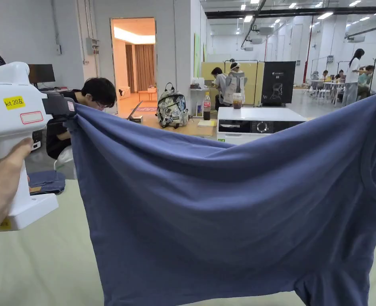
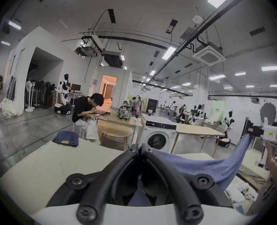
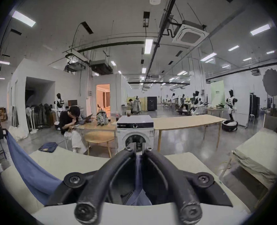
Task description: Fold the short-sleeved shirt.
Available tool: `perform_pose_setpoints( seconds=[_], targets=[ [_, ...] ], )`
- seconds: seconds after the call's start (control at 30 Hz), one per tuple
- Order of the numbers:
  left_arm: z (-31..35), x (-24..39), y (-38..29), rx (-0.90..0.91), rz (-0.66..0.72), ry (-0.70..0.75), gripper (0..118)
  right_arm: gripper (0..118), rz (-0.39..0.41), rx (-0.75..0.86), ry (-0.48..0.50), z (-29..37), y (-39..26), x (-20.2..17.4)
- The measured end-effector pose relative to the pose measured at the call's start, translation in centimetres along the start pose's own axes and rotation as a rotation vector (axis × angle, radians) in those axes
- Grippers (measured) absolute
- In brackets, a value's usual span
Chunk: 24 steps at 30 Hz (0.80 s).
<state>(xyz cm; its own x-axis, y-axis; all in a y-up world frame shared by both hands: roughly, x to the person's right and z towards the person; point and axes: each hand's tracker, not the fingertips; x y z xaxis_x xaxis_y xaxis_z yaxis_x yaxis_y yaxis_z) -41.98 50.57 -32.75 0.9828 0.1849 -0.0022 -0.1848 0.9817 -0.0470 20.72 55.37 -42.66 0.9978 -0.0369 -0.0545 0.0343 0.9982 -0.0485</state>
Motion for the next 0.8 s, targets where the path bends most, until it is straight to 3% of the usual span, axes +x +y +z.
perform_pose_setpoints(
  seconds=[0.1, 0.2, 0.47, 0.57, 0.8],
  targets=[
    [-3.4, -0.9, 1.1, -0.004, 0.017, 0.027, 0, 4, 0.010, -0.006, -0.014, -3.1, 1.5, -0.8],
    [-4.3, 1.0, 1.5, -0.003, -0.015, 0.061, 0, 4, 0.069, -0.001, -0.066, -5.0, 2.0, -1.6],
    [-7.7, -0.3, 0.9, -0.034, 0.024, 0.098, 0, 4, 0.071, -0.009, -0.083, -8.5, 1.3, -1.8],
    [-8.2, -0.9, -1.4, -0.083, 0.008, 0.131, 0, 4, 0.078, -0.038, -0.077, -8.8, -1.0, -1.8],
    [-4.3, -0.7, -10.6, -0.131, 0.022, 0.063, 0, 4, 0.074, -0.149, 0.005, -5.6, -10.7, -1.6]
  ],
)
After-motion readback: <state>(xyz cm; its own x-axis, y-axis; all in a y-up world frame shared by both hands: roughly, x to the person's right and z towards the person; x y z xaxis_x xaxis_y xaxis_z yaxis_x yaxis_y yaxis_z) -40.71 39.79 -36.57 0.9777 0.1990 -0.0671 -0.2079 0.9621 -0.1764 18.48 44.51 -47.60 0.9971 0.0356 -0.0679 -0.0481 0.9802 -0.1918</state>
